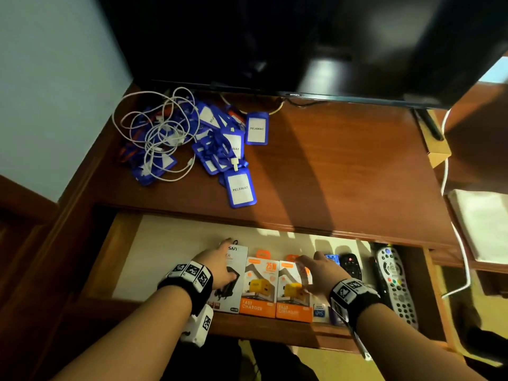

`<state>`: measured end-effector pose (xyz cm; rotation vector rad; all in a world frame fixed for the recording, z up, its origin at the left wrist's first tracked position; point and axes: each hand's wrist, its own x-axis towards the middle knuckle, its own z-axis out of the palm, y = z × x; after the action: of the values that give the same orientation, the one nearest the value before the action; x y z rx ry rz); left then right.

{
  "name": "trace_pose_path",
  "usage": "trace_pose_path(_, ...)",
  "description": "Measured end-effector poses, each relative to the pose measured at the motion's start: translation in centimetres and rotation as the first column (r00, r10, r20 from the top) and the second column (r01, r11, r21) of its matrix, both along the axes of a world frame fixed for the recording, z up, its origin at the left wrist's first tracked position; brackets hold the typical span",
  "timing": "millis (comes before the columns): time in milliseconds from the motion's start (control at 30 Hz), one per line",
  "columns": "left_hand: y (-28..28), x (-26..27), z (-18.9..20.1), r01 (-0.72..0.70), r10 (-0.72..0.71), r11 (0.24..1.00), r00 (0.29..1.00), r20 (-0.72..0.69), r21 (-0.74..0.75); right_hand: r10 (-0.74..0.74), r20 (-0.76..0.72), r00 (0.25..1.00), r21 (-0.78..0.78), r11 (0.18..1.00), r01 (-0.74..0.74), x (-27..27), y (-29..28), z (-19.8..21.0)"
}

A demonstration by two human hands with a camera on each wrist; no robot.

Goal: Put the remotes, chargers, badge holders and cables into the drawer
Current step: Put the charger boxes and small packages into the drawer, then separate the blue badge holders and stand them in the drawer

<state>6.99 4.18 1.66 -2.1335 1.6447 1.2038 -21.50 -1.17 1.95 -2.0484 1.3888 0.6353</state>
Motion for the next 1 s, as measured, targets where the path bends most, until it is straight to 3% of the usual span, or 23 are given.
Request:
trace_pose_path(200, -0.1, -0.6, 0.3, -0.069, 0.069, 0.998, 0.997, 0.023, 0.001, 0.087, -0.028, 0.996, 0.031, 0.996, -0.086, 0.6, -0.6, 2.0)
trace_pose_path(400, 1.0, 1.0, 2.5, -0.201, 0.205, 0.977, 0.977, 0.062, -0.066, 0.174, 0.155, 0.972, -0.188, 0.972, -0.144, 3.8, -2.4, 7.3)
trace_pose_path(567, 2.9, 3.5, 5.5, -0.363, 0.359, 0.913, 0.932, -0.06, -0.186, 0.176, 0.286, 0.942, -0.326, 0.942, -0.077, 9.2, -5.5, 10.9)
trace_pose_path(700, 2.8, 7.1, 8.4, -0.442, 0.409, 0.846, 0.897, -0.169, -0.3, -0.002, 0.329, 0.944, -0.306, 0.946, 0.109, 14.1, -8.3, 9.9)
trace_pose_path(800, 1.5, 10.5, 10.1, -0.444, 0.405, 0.8, 0.896, -0.183, -0.403, -0.163, 0.274, 0.948, -0.267, 0.934, 0.238, 17.7, -9.4, 9.1)
trace_pose_path(900, -0.4, 13.9, 10.8, -0.448, 0.381, 0.74, 0.894, -0.236, -0.502, -0.333, 0.189, 0.924, -0.253, 0.893, 0.373, 20.6, -9.7, 8.2)
trace_pose_path(1000, -2.3, 16.4, 10.8, -0.429, 0.334, 0.741, 0.903, -0.271, -0.516, -0.458, 0.138, 0.878, -0.295, 0.827, 0.478, 22.4, -9.8, 7.0)
